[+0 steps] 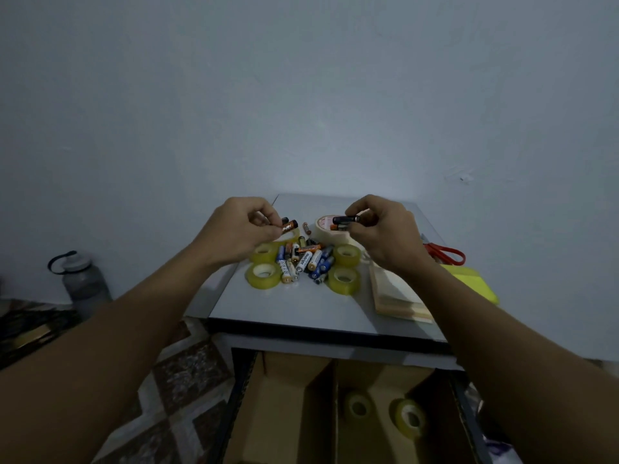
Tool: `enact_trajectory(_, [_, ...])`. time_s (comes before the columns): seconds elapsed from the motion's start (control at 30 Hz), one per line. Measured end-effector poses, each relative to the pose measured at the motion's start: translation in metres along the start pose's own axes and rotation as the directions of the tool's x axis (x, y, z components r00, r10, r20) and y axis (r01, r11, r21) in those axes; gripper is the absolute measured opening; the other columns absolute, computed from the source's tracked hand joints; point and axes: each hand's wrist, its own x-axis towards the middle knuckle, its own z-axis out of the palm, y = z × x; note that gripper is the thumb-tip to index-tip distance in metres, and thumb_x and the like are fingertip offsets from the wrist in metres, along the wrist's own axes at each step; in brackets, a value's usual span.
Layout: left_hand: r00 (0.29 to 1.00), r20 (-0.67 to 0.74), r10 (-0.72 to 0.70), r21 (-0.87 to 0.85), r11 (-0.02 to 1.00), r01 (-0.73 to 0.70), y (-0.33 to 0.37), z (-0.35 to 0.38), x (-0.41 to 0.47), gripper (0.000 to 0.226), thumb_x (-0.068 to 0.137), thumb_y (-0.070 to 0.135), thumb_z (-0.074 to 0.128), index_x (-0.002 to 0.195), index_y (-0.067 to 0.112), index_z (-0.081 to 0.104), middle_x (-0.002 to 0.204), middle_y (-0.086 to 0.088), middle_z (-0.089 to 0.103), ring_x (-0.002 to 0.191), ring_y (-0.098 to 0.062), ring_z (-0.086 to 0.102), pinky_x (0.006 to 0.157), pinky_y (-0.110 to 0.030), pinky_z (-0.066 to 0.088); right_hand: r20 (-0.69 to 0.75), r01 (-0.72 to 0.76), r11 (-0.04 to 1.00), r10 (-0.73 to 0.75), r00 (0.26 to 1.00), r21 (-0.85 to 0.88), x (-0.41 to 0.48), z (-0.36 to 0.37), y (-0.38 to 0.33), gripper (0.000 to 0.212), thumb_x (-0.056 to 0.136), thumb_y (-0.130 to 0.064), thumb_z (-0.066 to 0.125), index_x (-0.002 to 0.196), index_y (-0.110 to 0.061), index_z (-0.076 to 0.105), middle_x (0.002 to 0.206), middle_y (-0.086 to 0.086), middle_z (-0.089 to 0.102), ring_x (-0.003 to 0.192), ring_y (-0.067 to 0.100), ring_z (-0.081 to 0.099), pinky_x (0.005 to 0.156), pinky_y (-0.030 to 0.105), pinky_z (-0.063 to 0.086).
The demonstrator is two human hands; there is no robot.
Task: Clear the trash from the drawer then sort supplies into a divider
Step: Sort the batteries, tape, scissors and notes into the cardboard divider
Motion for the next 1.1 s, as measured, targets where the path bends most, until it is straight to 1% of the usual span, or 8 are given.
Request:
enact_trajectory(0.13, [0.996, -0.024, -0.081, -0.165, 0.983, 0.076, 0.016, -0.012, -0.051, 0.01, 0.08, 0.009, 0.08, 0.081, 0.017, 0.073, 0.079, -0.011, 0.072, 0.068, -0.011, 0.064, 0.057, -0.022, 0.049, -0.058, -0.022, 0.997, 0.027, 0.998, 0.078, -0.028, -0.02, -0.015, 0.015, 0.083, -0.012, 0.068, 0.093, -0.023, 0.071, 0.07, -0.007, 0.067, 0.053, 0.008, 0.053, 0.051, 0.02, 0.04])
enact_trajectory(0.3, [0.983, 0.003, -0.185, -0.272, 0.945, 0.179, 0.025, -0.007, -0.124, 0.008, 0.08, 0.002, 0.077, 0.082, 0.006, 0.071, 0.077, -0.021, 0.071, 0.065, -0.022, 0.062, 0.057, -0.03, 0.048, -0.09, -0.029, 0.984, 0.045, 0.995, 0.174, -0.071, -0.033, -0.029, 0.016, 0.082, -0.009, 0.069, 0.091, -0.023, 0.07, 0.067, -0.003, 0.068, 0.049, 0.012, 0.051, 0.052, 0.028, 0.041])
enact_trajectory(0.4, [0.975, 0.041, -0.217, -0.287, 0.932, 0.22, 0.02, 0.001, -0.164, 0.007, 0.081, 0.003, 0.077, 0.081, 0.006, 0.071, 0.069, -0.016, 0.07, 0.057, -0.016, 0.059, 0.054, -0.026, 0.045, -0.093, -0.041, 0.975, 0.063, 0.994, 0.221, -0.103, -0.036, -0.035, 0.016, 0.083, -0.007, 0.069, 0.093, -0.019, 0.07, 0.068, 0.001, 0.069, 0.055, 0.022, 0.059, 0.052, 0.036, 0.045])
enact_trajectory(0.53, [0.971, 0.068, -0.23, -0.258, 0.936, 0.239, 0.013, 0.013, -0.211, 0.007, 0.081, 0.003, 0.077, 0.08, 0.007, 0.071, 0.063, -0.014, 0.068, 0.05, -0.011, 0.056, 0.049, -0.02, 0.044, -0.075, -0.056, 0.968, 0.077, 0.994, 0.246, -0.146, -0.035, -0.04, 0.015, 0.085, -0.009, 0.069, 0.094, -0.02, 0.069, 0.069, 0.006, 0.068, 0.054, 0.015, 0.054, 0.05, 0.03, 0.043])
enact_trajectory(0.63, [0.954, 0.105, -0.282, -0.215, 0.93, 0.299, 0.012, 0.021, -0.244, 0.009, 0.082, 0.006, 0.077, 0.078, 0.012, 0.072, 0.067, -0.013, 0.07, 0.057, -0.016, 0.06, 0.054, -0.027, 0.047, -0.059, -0.088, 0.958, 0.108, 0.992, 0.272, -0.173, -0.034, -0.041, 0.014, 0.086, -0.008, 0.069, 0.095, -0.019, 0.069, 0.071, 0.009, 0.067, 0.058, 0.014, 0.055, 0.052, 0.028, 0.043])
enact_trajectory(0.83, [0.853, 0.327, -0.406, 0.101, 0.913, 0.396, 0.017, 0.049, -0.297, 0.01, 0.083, 0.019, 0.076, 0.075, 0.021, 0.071, 0.069, -0.002, 0.072, 0.068, -0.021, 0.068, 0.063, -0.036, 0.054, -0.052, -0.144, 0.947, 0.166, 0.985, 0.286, -0.204, -0.029, -0.038, 0.015, 0.087, -0.014, 0.071, 0.099, -0.024, 0.068, 0.077, 0.0, 0.068, 0.068, 0.013, 0.061, 0.057, 0.031, 0.051])
enact_trajectory(1.0, [0.773, 0.355, -0.526, 0.165, 0.849, 0.502, 0.006, 0.084, -0.303, 0.009, 0.084, 0.016, 0.071, 0.074, 0.014, 0.072, 0.074, 0.001, 0.072, 0.068, -0.01, 0.066, 0.058, -0.023, 0.053, -0.019, -0.162, 0.946, 0.174, 0.985, 0.282, -0.213, -0.025, -0.037, 0.016, 0.087, -0.015, 0.071, 0.099, -0.025, 0.068, 0.079, -0.003, 0.067, 0.074, 0.015, 0.064, 0.065, 0.036, 0.057])
enact_trajectory(1.1, [0.66, 0.376, -0.65, 0.178, 0.75, 0.638, -0.006, 0.105, -0.295, 0.01, 0.083, 0.008, 0.068, 0.074, 0.005, 0.072, 0.081, -0.007, 0.073, 0.077, -0.021, 0.071, 0.066, -0.028, 0.059, -0.008, -0.158, 0.951, 0.166, 0.986, 0.267, -0.215, -0.024, -0.037, 0.016, 0.088, -0.015, 0.071, 0.098, -0.027, 0.067, 0.082, -0.003, 0.067, 0.076, 0.013, 0.065, 0.067, 0.033, 0.058])
